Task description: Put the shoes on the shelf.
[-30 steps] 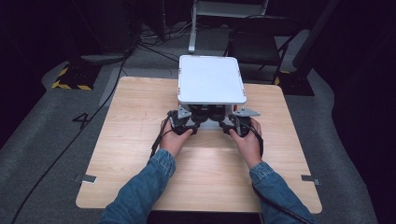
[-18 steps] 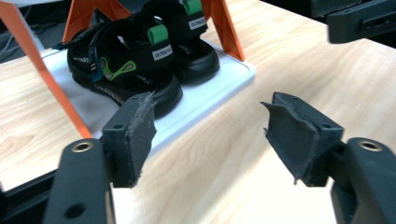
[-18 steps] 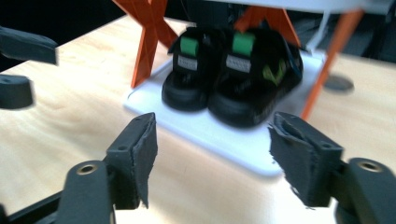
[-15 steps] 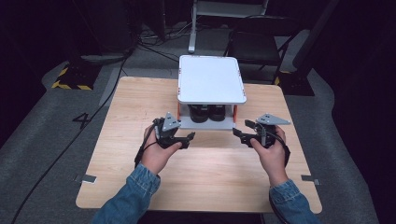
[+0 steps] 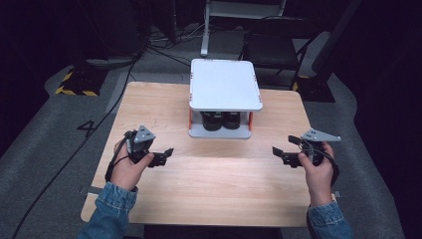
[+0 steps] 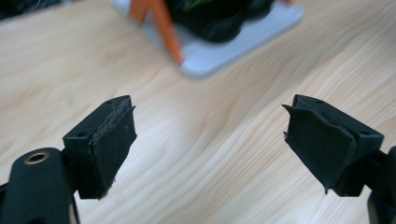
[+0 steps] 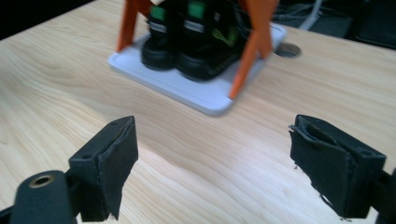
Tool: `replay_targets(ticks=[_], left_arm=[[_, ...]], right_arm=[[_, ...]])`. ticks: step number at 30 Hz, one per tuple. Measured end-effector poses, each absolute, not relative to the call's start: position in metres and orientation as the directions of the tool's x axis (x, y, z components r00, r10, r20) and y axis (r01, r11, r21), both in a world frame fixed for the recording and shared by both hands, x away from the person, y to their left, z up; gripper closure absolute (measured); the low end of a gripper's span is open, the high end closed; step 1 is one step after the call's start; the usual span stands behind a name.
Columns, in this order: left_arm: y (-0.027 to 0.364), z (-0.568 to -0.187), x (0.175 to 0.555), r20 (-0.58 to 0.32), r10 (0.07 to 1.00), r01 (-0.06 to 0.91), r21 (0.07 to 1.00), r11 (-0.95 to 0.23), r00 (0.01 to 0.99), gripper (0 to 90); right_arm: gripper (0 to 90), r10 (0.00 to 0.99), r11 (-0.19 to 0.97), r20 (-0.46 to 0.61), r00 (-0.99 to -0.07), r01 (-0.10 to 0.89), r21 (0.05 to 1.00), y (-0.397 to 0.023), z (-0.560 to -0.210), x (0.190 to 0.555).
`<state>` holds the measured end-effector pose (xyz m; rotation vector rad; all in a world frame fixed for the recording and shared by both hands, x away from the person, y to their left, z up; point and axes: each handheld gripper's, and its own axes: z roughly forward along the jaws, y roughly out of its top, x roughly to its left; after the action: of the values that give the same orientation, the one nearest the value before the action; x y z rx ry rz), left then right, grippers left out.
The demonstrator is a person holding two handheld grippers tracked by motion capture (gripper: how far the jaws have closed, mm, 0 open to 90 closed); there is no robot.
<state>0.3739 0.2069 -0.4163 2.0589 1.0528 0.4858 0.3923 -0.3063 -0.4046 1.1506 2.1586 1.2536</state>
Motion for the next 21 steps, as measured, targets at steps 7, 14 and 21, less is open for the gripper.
replay_targets(ticks=[7, 14, 21], left_arm=[[0.235, -0.439, 0.376, 0.026, 0.838, 0.597, 0.69, -0.41, 0.545, 16.2], [0.249, -0.462, 0.381, -0.007, 0.851, 0.665, 0.626, -0.406, 0.526, 16.3], [0.251, -0.48, 0.388, -0.051, 0.845, 0.68, 0.621, -0.39, 0.532, 16.3]], right_arm=[[15.9, 0.846, 0.27, 0.058, -0.529, 0.52, 0.81, -0.334, -0.426, 0.397], [15.8, 0.839, 0.325, 0.058, -0.541, 0.584, 0.744, -0.347, -0.456, 0.408], [16.0, 0.831, 0.336, 0.068, -0.552, 0.595, 0.73, -0.348, -0.48, 0.416]])
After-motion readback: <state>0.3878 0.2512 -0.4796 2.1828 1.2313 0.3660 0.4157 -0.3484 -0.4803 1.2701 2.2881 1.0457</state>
